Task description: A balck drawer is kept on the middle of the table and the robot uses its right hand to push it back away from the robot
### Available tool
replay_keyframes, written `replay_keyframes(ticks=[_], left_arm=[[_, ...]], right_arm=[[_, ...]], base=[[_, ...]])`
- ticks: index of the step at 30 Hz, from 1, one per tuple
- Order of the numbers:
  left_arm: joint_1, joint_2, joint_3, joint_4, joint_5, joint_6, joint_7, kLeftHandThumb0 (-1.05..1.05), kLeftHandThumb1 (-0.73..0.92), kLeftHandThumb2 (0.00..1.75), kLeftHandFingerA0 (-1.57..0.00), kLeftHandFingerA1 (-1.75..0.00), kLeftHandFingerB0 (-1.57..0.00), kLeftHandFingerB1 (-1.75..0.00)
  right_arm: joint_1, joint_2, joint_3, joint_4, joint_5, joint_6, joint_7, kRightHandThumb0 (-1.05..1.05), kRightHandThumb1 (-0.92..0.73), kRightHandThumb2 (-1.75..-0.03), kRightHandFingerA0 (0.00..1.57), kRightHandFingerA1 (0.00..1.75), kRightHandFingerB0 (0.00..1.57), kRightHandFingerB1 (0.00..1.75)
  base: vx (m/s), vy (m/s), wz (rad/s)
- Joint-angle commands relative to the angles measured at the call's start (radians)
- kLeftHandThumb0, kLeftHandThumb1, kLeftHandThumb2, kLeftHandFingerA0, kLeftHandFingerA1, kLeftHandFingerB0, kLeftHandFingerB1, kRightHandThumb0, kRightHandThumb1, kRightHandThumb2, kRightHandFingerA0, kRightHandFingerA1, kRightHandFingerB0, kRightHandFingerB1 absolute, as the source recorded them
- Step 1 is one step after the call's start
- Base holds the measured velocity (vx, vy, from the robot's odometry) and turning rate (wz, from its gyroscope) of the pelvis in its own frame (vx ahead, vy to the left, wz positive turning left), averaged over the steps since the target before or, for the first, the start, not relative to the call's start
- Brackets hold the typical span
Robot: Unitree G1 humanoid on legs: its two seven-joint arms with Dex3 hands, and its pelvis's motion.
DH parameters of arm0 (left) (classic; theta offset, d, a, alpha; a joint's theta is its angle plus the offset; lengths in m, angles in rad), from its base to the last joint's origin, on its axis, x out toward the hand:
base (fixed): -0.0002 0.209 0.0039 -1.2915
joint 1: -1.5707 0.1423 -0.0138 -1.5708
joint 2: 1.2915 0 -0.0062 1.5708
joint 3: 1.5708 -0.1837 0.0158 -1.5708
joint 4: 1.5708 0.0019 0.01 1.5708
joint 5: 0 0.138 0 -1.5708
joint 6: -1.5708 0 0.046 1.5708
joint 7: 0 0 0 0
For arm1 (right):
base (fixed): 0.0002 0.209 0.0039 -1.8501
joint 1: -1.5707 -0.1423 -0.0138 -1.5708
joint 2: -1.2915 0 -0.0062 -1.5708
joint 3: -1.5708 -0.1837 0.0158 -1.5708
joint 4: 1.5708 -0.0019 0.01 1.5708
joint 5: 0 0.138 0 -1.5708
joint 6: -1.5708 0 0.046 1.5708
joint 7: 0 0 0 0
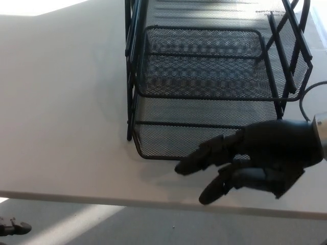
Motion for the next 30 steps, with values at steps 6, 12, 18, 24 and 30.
replay_keyframes(ticks=[6, 12, 18, 24, 30], left_arm=[[0.006, 0.001, 0.012, 0.016, -0.016, -0.010, 0.002, -0.65, 0.61, 0.85, -0.21, -0.43, -0.15, -0.39], [0.001, 0.004, 0.012, 0.019, -0.010, -0.009, 0.019, -0.58, 0.74, 0.62, -0.28, -0.31, -0.22, -0.28], [-0.012, 0.001, 0.019, 0.016, -0.015, -0.021, 0.029, -0.60, 0.75, 0.63, -0.26, -0.31, -0.21, -0.28], [0.001, 0.005, 0.013, 0.017, -0.006, -0.013, 0.041, -0.62, 0.75, 0.63, -0.22, -0.30, -0.19, -0.27], [0.019, 0.021, 0.001, 0.023, 0.012, -0.012, 0.048, -0.34, 0.51, 1.05, 0.00, -0.48, 0.00, -0.47]], right_arm=[[0.151, -0.137, -0.244, -0.457, 0.247, -0.008, 0.082, -0.89, -0.70, -1.00, 0.12, 0.44, 0.07, 0.30], [0.318, -0.178, -0.542, -0.519, 0.393, -0.013, 0.111, -0.85, -0.68, -1.01, 0.15, 0.47, 0.06, 0.32], [0.588, -0.073, -0.789, -0.367, 0.372, -0.176, 0.170, -0.38, -0.44, -1.06, 0.02, 0.47, 0.01, 0.48], [0.814, 0.000, -0.884, -0.117, 0.217, -0.326, 0.121, -0.80, -0.71, -0.98, 0.13, 0.44, 0.07, 0.35], [0.881, -0.003, -0.873, 0.108, 0.109, -0.448, 0.059, -0.38, -0.47, -1.06, 0.00, 0.47, 0.00, 0.48]], base=[[0.00, 0.000, 0.00], [0.00, 0.000, 0.00], [0.00, 0.000, 0.00], [0.00, 0.000, 0.00], [0.00, 0.000, 0.00]])
